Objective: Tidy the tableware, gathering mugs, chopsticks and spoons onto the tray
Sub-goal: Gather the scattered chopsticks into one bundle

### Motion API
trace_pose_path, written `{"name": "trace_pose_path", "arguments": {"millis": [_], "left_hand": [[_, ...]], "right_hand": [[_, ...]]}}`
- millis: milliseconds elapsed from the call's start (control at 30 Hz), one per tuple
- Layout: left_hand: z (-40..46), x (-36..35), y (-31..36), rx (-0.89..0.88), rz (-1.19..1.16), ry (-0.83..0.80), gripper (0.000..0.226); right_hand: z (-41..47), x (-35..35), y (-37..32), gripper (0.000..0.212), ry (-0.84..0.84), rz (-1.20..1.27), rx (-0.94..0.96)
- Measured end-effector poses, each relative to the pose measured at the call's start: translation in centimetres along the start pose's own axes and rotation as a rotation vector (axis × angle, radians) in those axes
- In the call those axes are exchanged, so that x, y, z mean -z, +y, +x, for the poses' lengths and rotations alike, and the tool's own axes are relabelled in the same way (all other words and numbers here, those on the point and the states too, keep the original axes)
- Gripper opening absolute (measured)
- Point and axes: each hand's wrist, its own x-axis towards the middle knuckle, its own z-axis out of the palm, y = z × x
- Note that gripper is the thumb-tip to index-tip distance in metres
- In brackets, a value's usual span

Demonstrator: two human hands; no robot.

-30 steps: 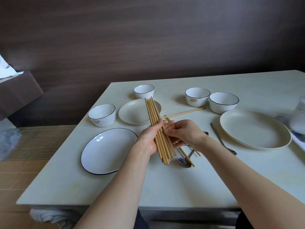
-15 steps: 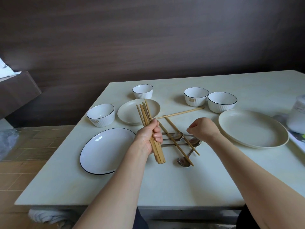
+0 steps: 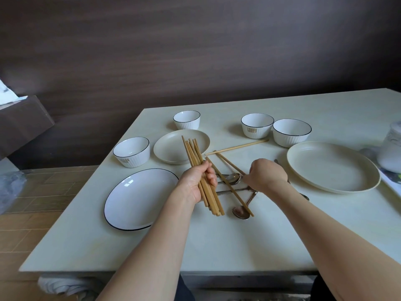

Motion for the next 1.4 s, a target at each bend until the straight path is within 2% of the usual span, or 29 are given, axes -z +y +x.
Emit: {"name": "trace_pose_path", "arguments": {"millis": [67, 167, 333, 433, 567, 667, 833, 900, 1167, 1400], "left_hand": [[0.1, 0.1, 0.0, -0.002, 0.004, 0.004, 0.028], [0.3, 0.3, -0.2, -0.017, 0.037, 0.004, 0.025], [0.3, 0.3, -0.2, -0.025, 0.101, -0.007, 0.028], [0.1, 0.3, -0.1, -0.028, 0.095, 0.000, 0.029], [-0.2, 0.1, -0.2, -0.022, 0.080, -0.003, 0.027], [-0.3, 0.0, -0.1, -0.019, 0.072, -0.012, 0.027], [-0.1, 0.1, -0.1, -0.016, 0.061, -0.012, 0.023], [-0.1, 0.1, -0.1, -0.020, 0.060, -0.013, 0.021], [-0.5, -0.1, -0.2, -0.006, 0.057, -0.024, 0.023], [-0.7, -0.3, -0.3, 0.000, 0.074, -0.019, 0.023]], "right_hand": [[-0.1, 0.3, -0.1, 0.006, 0.034, 0.032, -0.018], [-0.2, 0.6, -0.2, 0.019, 0.059, 0.126, -0.019], [0.3, 1.1, -0.3, 0.031, 0.008, 0.486, 0.007], [0.1, 1.8, -0.8, 0.028, -0.076, 0.769, -0.038], [-0.7, 2.4, -1.3, 0.022, -0.101, 0.945, 0.028], [-0.9, 2.3, -1.5, 0.018, 0.066, 1.012, 0.175], [-1.4, 3.1, -1.8, 0.013, 0.583, 1.052, 0.374], [-1.6, 3.6, -1.8, 0.013, 0.734, 1.020, 0.445], [-2.4, 4.0, -2.2, 0.020, 0.868, 0.969, 0.546], [-1.7, 3.3, -1.8, 0.018, 0.759, 0.931, 0.500]]}}
